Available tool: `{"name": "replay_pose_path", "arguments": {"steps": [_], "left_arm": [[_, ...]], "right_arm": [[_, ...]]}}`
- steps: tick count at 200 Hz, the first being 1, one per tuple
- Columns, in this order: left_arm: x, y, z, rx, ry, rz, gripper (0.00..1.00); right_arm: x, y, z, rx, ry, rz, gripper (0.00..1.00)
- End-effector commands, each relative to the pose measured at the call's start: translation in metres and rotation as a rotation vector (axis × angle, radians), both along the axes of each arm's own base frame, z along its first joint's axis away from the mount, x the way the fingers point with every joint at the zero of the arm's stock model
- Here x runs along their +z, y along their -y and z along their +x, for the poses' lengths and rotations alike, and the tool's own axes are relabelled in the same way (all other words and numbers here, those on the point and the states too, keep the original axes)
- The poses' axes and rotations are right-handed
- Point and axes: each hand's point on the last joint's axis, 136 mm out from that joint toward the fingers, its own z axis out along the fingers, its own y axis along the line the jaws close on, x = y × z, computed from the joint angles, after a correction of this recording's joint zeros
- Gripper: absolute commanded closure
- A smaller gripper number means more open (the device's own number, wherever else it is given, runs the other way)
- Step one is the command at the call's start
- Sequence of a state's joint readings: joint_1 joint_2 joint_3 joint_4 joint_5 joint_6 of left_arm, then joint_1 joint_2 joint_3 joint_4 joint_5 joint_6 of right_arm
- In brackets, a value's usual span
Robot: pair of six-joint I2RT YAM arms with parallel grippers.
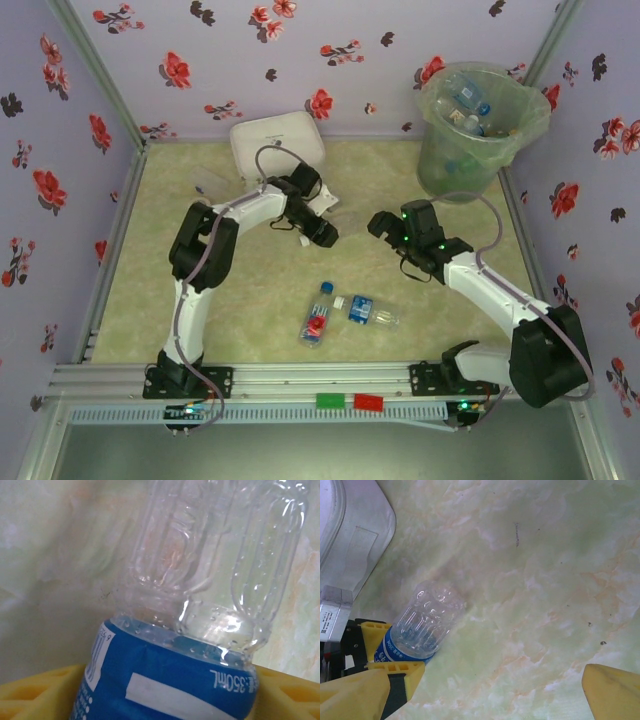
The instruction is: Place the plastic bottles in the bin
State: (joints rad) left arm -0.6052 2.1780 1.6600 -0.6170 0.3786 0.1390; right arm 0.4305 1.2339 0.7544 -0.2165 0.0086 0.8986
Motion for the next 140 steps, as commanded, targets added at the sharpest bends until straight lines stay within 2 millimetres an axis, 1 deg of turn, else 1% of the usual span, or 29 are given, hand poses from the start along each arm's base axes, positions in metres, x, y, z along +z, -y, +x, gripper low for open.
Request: {"name": "replay_pose_path", "arguments": {"steps": [1, 15, 32, 50, 67, 82, 99, 116, 140], "left_arm": [[0.005, 0.002, -0.003, -0.013, -0.008, -0.007, 0.35], [0.009, 0.003, -0.003, -0.004, 0.002, -0.017, 0.43], [0.018, 0.002, 0.002, 0.041, 0.026, -0.031, 0.49], [0.034, -0.001, 0.01, 0.115, 0.049, -0.076, 0.51], [0.059, -0.003, 0.015, 0.195, 0.061, -0.149, 0.52], [0.084, -0.004, 0.017, 0.252, 0.058, -0.239, 0.53], [0.116, -0.005, 0.016, 0.307, 0.043, -0.361, 0.53], [0.142, -0.007, 0.011, 0.342, 0.026, -0.463, 0.53], [0.169, -0.011, 0.001, 0.366, 0.035, -0.544, 0.52]], "right_arm": [[0.006, 0.001, 0.005, -0.025, 0.036, 0.014, 0.02], [0.013, -0.003, 0.009, -0.016, 0.056, 0.033, 0.03], [0.024, -0.009, 0.014, 0.005, 0.079, 0.045, 0.04], [0.041, -0.012, 0.021, 0.018, 0.121, 0.049, 0.04], [0.061, -0.016, 0.029, 0.027, 0.178, 0.063, 0.04], [0.081, -0.024, 0.037, 0.049, 0.235, 0.094, 0.04], [0.103, -0.039, 0.047, 0.099, 0.296, 0.153, 0.04], [0.125, -0.057, 0.055, 0.16, 0.36, 0.233, 0.04], [0.148, -0.08, 0.062, 0.234, 0.433, 0.355, 0.04]]}}
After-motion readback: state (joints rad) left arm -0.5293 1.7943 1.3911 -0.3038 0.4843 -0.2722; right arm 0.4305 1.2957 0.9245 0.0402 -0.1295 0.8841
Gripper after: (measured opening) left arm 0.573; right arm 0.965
